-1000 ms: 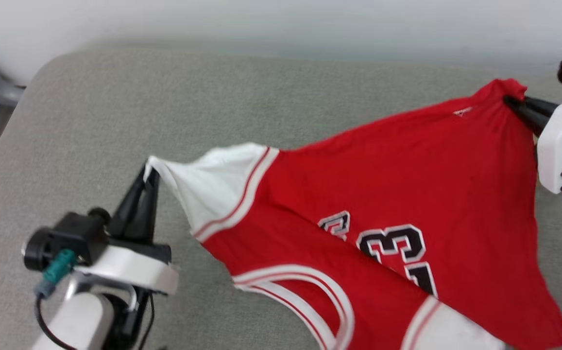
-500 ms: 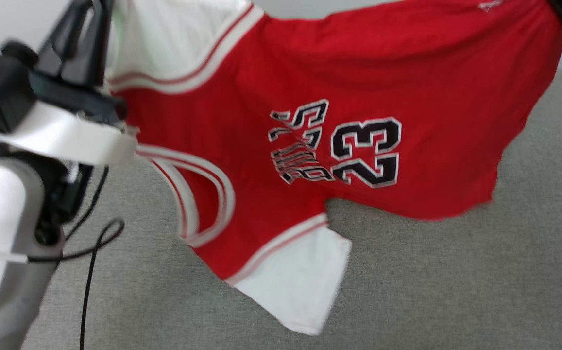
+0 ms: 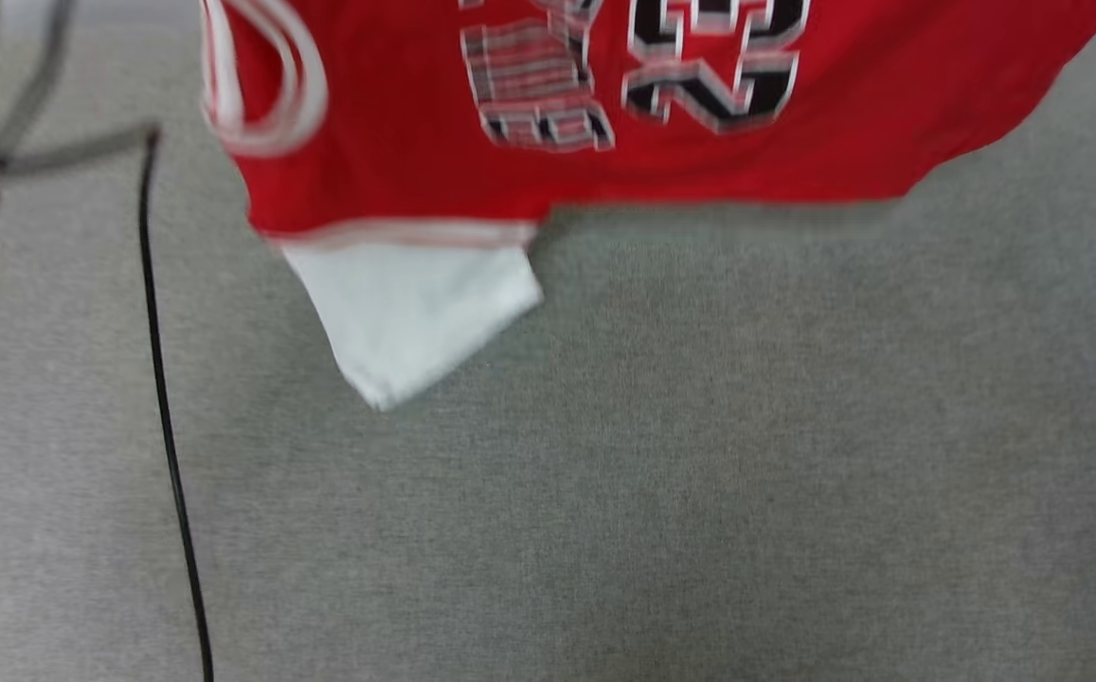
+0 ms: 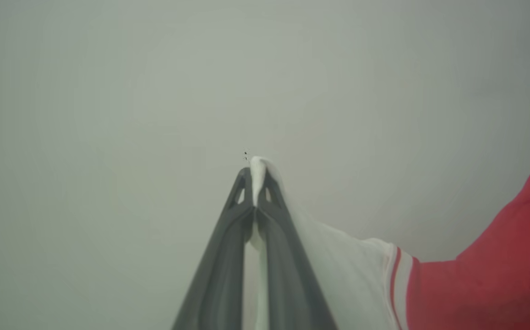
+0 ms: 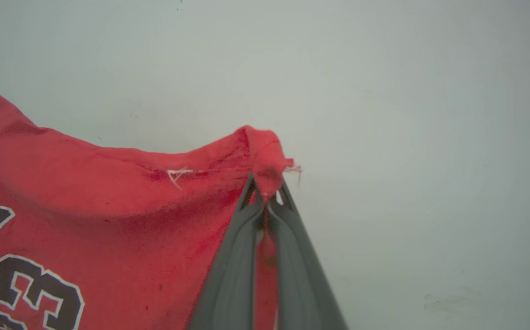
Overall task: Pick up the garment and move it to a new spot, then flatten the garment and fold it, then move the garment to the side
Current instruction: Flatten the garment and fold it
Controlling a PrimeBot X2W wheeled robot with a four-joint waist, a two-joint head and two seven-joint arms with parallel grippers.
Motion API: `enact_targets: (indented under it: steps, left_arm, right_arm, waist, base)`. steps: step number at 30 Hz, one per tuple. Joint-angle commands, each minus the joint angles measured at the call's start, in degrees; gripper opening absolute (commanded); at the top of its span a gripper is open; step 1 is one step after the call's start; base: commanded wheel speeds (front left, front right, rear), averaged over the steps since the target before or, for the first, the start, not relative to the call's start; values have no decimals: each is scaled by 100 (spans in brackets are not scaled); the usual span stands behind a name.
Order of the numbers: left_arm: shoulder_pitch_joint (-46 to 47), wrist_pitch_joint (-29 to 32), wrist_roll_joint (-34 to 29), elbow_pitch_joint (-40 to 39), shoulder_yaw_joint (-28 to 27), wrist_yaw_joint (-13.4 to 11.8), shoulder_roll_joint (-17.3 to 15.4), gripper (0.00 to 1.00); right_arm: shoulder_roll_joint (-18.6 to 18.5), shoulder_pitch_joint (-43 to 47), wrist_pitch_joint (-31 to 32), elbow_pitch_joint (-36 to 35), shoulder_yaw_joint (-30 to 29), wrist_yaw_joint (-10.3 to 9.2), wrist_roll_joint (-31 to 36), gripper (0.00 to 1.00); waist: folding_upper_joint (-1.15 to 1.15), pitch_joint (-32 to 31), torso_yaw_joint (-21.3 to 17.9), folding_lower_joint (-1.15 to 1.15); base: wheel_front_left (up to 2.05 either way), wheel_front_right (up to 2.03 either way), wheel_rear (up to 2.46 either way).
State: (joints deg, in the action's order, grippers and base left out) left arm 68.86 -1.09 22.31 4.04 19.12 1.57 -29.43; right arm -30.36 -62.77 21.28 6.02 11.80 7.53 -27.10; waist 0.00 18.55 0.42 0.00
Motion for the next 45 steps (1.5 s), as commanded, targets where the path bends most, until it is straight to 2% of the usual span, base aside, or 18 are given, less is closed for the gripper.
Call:
enact_targets:
  steps: [1, 7, 13, 20, 26, 30, 36, 38, 42, 45]
  left_arm:
    - [456, 7, -46, 220, 13, 75, 84, 0]
    - [2083, -136, -203, 1319, 73, 300, 199, 0]
    - [3471, -373, -343, 2424, 215, 442, 321, 0]
    - [3946, -668, -282, 3216, 432, 528, 517, 0]
    - [3484, -975, -178, 3686, 689, 566, 558, 0]
    - [2862, -1165, -64, 3848, 850, 572, 565, 0]
    - [1899, -1337, 116, 3755, 909, 578, 472, 0]
    - [1185, -1379, 229, 3564, 870, 569, 368, 0]
    - [93, -1407, 373, 3053, 724, 358, 234, 0]
    - [-893, -1416, 513, 2532, 619, 106, 187, 0]
  right_arm:
    - [52, -421, 2, 159, 18, -8, 104, 0]
    - [195, -1846, -247, 981, 105, -7, 528, 0]
    - [313, -3156, -663, 1915, 299, -8, 891, 0]
    - [432, -3663, -1038, 2805, 610, -8, 929, 0]
    - [492, -3348, -1450, 3377, 980, -8, 679, 0]
    - [572, -2876, -1761, 3634, 1223, -8, 359, 0]
    - [634, -2134, -2096, 3762, 1588, -8, -54, 0]
    - [610, -1656, -2230, 3710, 1862, -7, -272, 0]
    - [487, -951, -2352, 3501, 2255, -7, -547, 0]
    - [362, -414, -2408, 3324, 2510, -8, -748, 0]
  waist:
    - [0, 430, -76, 0]
    - [0, 1053, -167, 0]
    - [0, 1383, -214, 0]
    - [0, 1602, -193, 0]
    - [0, 1694, -163, 0]
    - [0, 1617, -165, 0]
    - [0, 1422, -181, 0]
    - [0, 1249, -195, 0]
    - [0, 960, -186, 0]
    - [0, 683, -147, 0]
  base:
    - [0, 0, 0]
    - [0, 0, 0]
    - [0, 0, 0]
    - [0, 0, 0]
    - [0, 0, 0]
    - [0, 0, 0]
    - [0, 0, 0]
    - [0, 0, 0]
    - [0, 0, 0]
    - [0, 0, 0]
